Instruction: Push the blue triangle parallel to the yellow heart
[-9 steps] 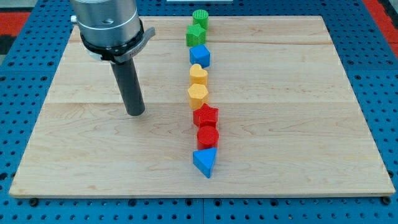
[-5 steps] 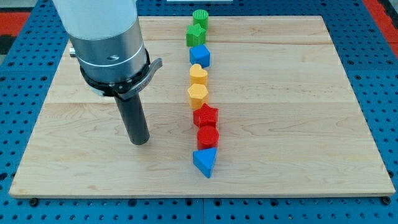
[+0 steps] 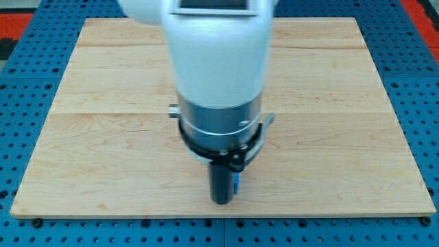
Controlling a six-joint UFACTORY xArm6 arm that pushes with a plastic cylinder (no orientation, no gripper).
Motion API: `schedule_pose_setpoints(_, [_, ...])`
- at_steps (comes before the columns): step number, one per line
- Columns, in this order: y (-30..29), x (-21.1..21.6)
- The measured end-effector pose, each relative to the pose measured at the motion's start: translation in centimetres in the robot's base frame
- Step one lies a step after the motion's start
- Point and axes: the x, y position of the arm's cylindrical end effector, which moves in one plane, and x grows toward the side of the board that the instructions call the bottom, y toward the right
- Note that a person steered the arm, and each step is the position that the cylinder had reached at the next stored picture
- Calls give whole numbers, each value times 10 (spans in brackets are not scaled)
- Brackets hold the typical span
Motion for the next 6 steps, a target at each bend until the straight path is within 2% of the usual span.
schedule_pose_setpoints(2, [9,-3])
schedule_pose_setpoints(4, [9,-35])
schedule_pose_setpoints(6, [9,-41])
